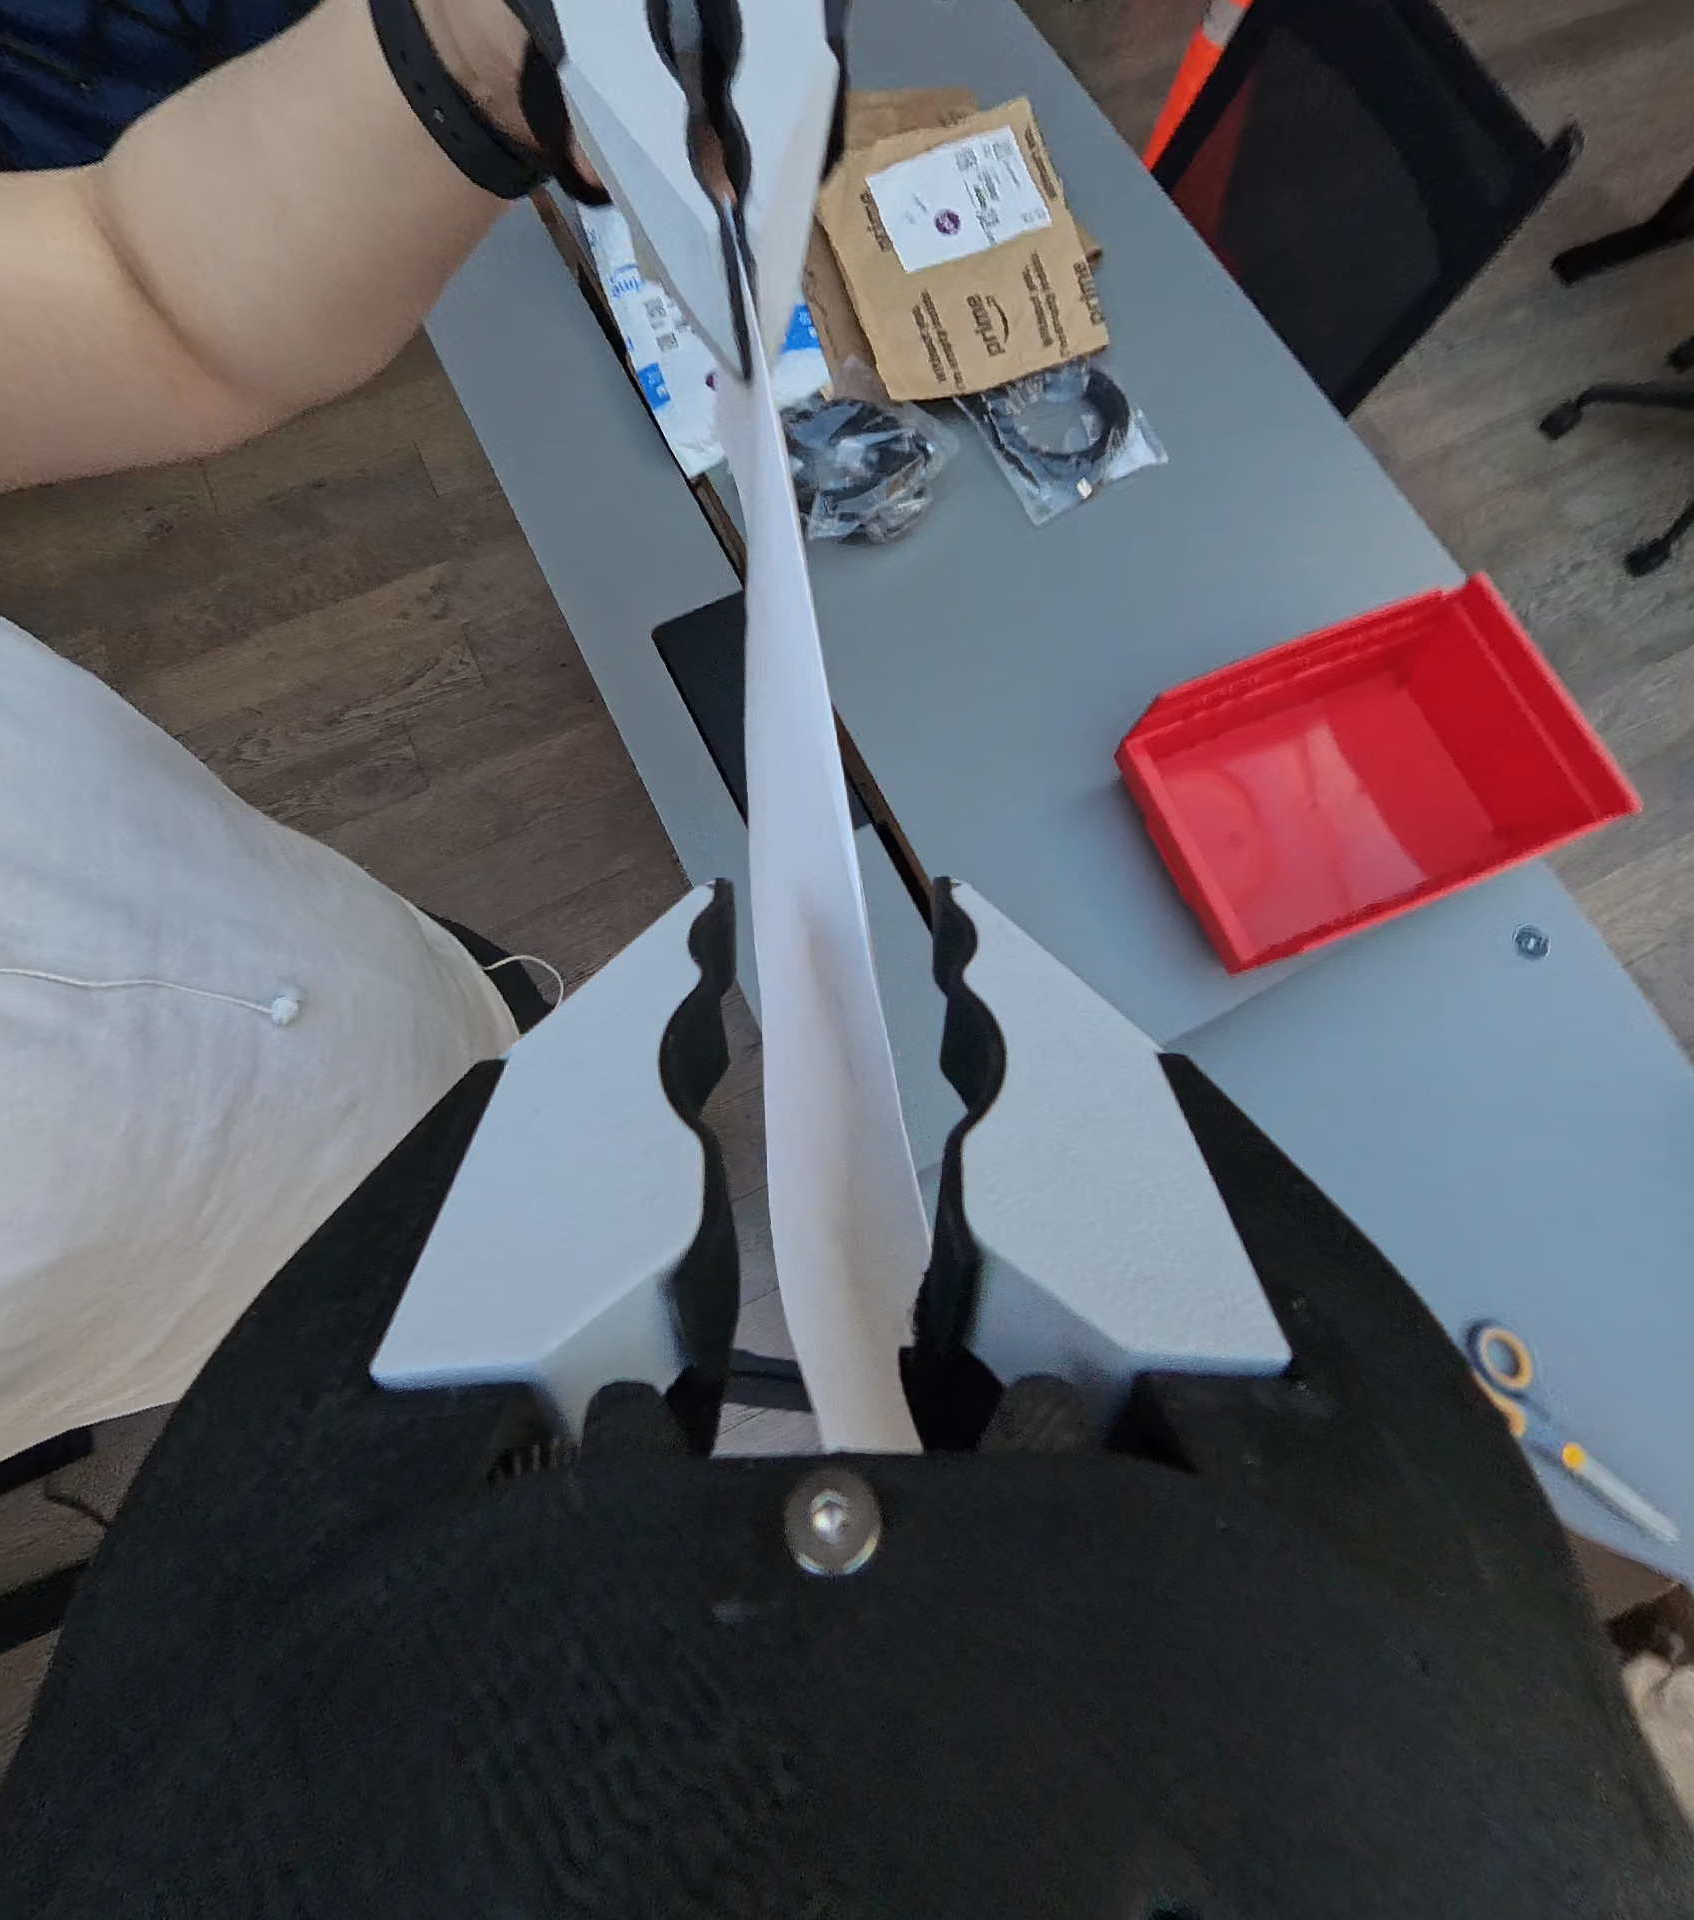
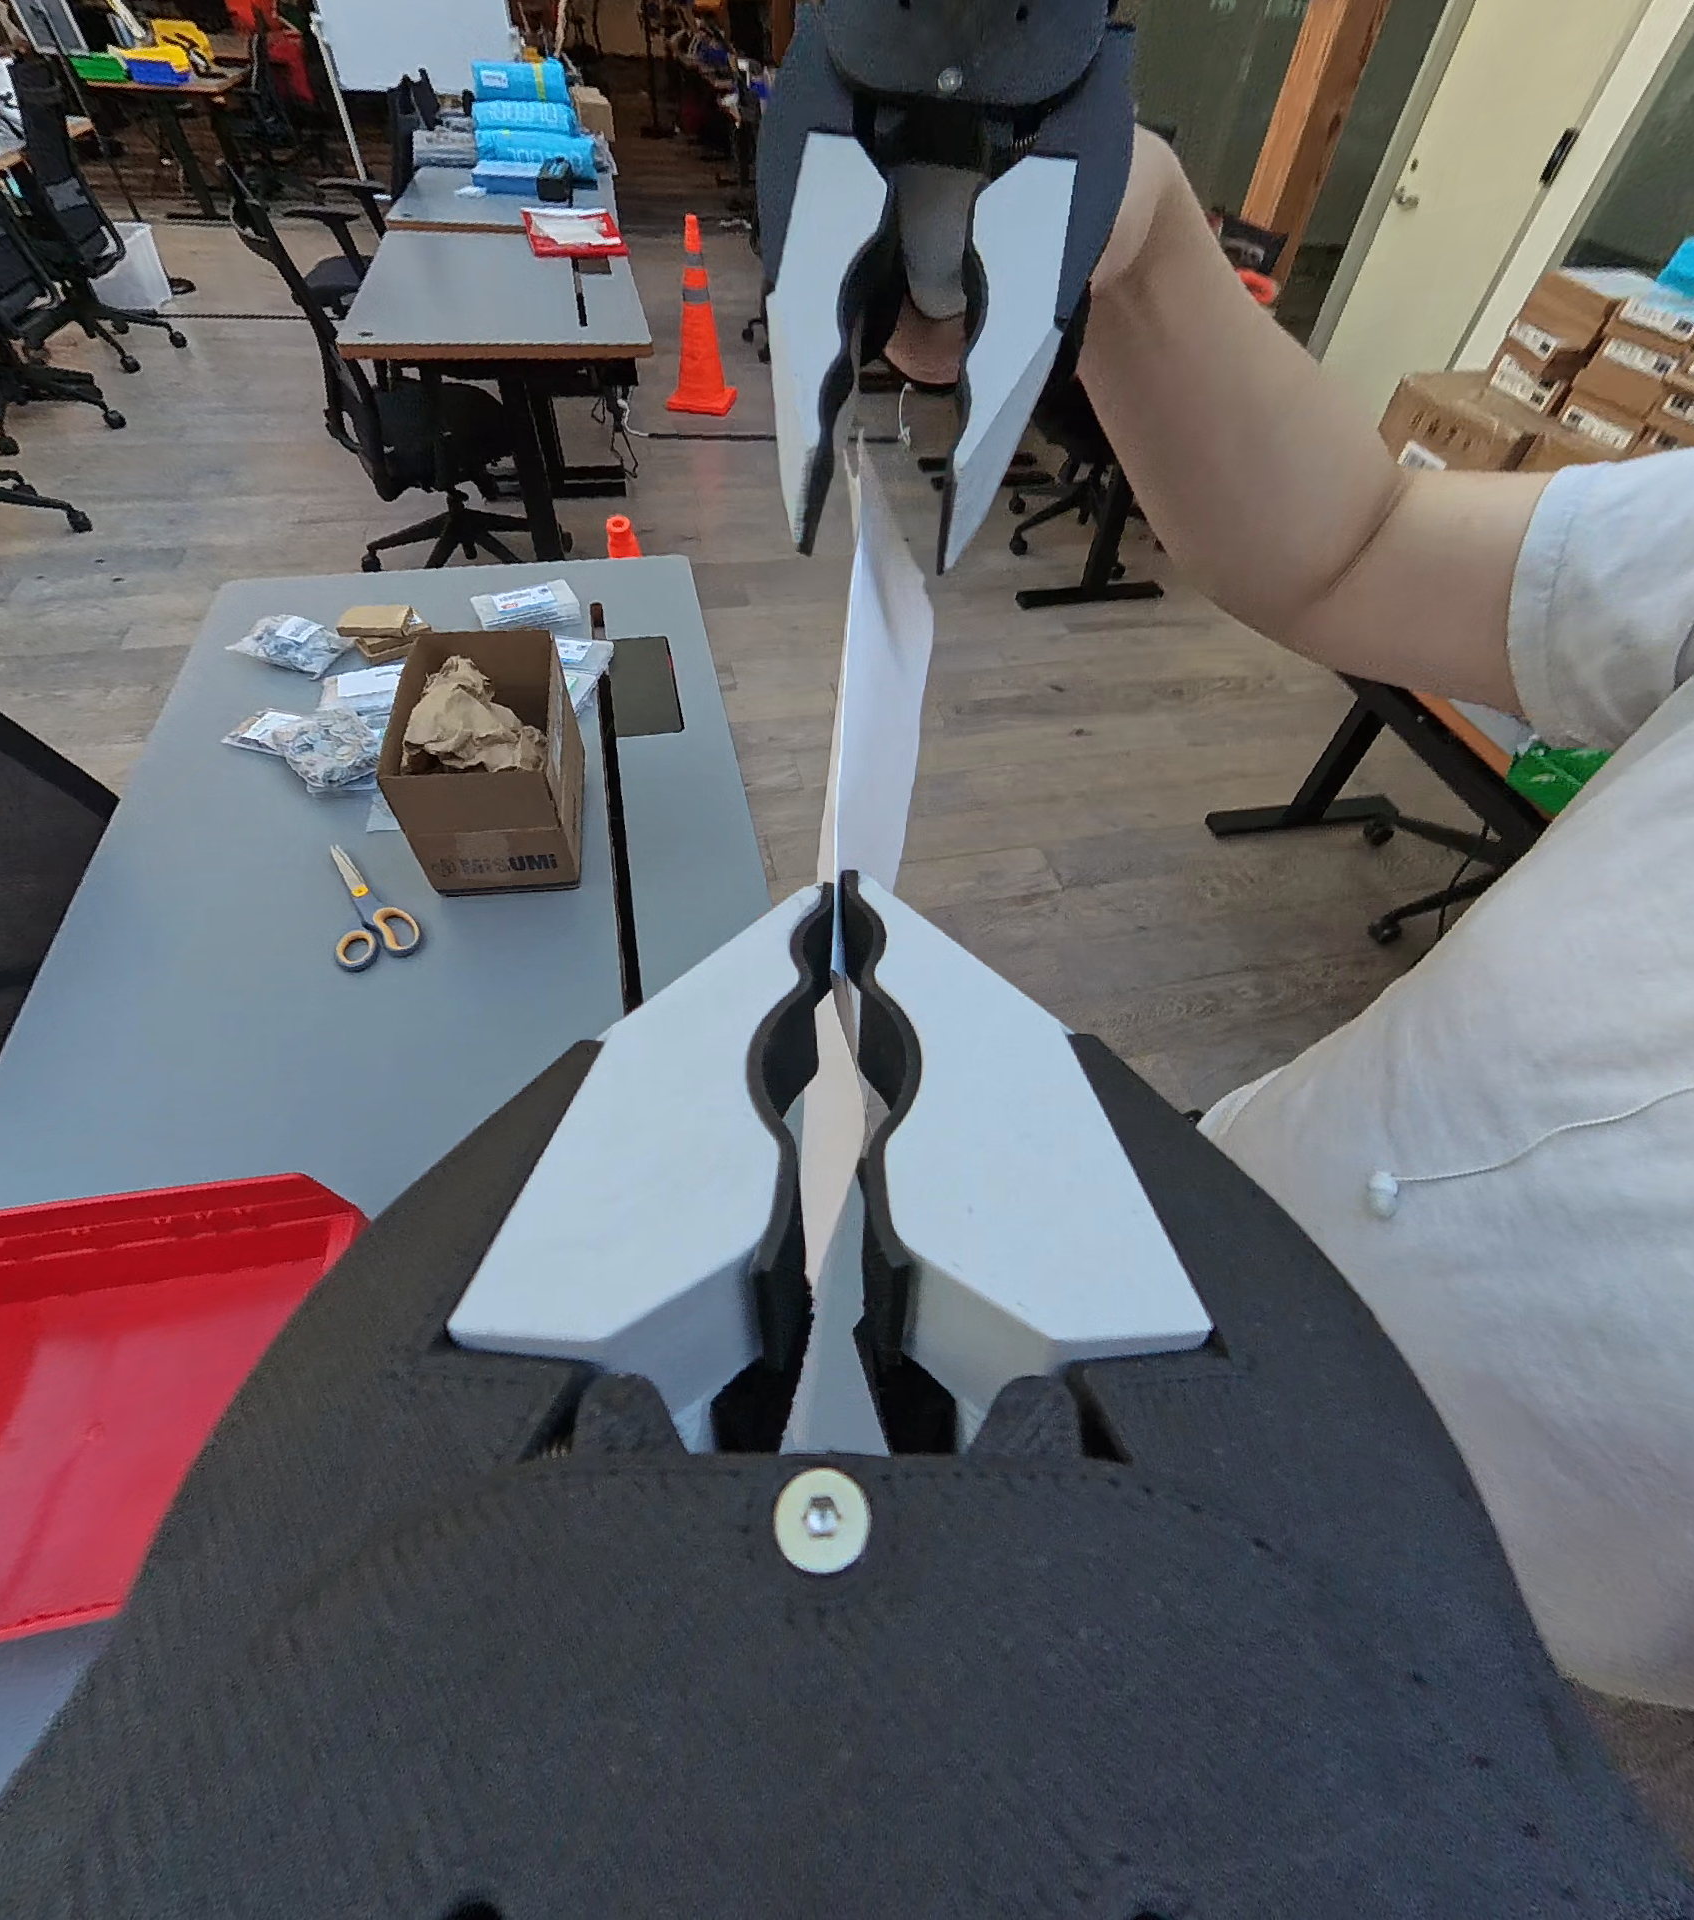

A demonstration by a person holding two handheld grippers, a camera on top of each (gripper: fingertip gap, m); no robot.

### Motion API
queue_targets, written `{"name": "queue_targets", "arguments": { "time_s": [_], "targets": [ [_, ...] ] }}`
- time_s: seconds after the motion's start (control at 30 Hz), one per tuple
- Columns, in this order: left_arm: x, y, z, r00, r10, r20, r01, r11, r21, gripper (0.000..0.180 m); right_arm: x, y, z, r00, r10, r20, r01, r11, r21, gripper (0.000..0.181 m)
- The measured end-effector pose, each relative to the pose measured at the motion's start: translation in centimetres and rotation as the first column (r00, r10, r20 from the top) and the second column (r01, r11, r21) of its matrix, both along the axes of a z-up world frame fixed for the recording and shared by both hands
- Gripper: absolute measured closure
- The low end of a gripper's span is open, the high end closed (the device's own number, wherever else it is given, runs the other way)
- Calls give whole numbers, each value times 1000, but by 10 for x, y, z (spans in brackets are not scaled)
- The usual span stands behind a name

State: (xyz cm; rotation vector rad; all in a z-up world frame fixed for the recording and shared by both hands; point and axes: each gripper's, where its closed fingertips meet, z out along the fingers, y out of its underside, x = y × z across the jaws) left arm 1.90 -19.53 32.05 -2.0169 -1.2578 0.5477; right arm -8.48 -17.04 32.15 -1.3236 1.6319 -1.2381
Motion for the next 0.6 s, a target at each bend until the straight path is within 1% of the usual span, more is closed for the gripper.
{"name": "queue_targets", "arguments": {
  "time_s": [0.03,0.1,0.13,0.23,0.27,0.3,0.33,0.4,0.53,0.6],
  "targets": [
    [-17,1,7,999,42,-12,-41,999,31,139,3,-3,1,1000,-6,-21,7,1000,26,181],
    [-52,7,15,994,106,-13,-105,993,58,138,8,-10,2,997,-30,-75,34,998,57,181],
    [-65,11,14,992,128,1,-128,991,43,138,11,-12,2,994,-33,-106,41,996,78,181],
    [-91,17,2,979,198,45,-194,977,-88,148,17,-16,1,984,-30,-173,51,991,123,181],
    [-96,20,-1,977,208,55,-201,973,-114,156,19,-17,1,982,-27,-186,51,991,125,181],
    [-97,22,-4,973,217,74,-206,970,-132,174,20,-18,2,981,-25,-193,49,991,122,181],
    [-99,20,-6,969,235,81,-220,962,-158,180,20,-16,1,977,-12,-213,40,991,130,181],
    [-99,21,-6,968,238,74,-226,964,-144,180,19,-15,1,975,-5,-224,34,992,124,181],
    [-100,16,1,972,235,-21,-236,964,-126,180,14,-18,9,981,-16,-195,35,995,97,181],
    [-95,13,1,971,235,-43,-238,963,-128,180,12,-20,12,982,-16,-186,35,994,100,181]
  ]
}}
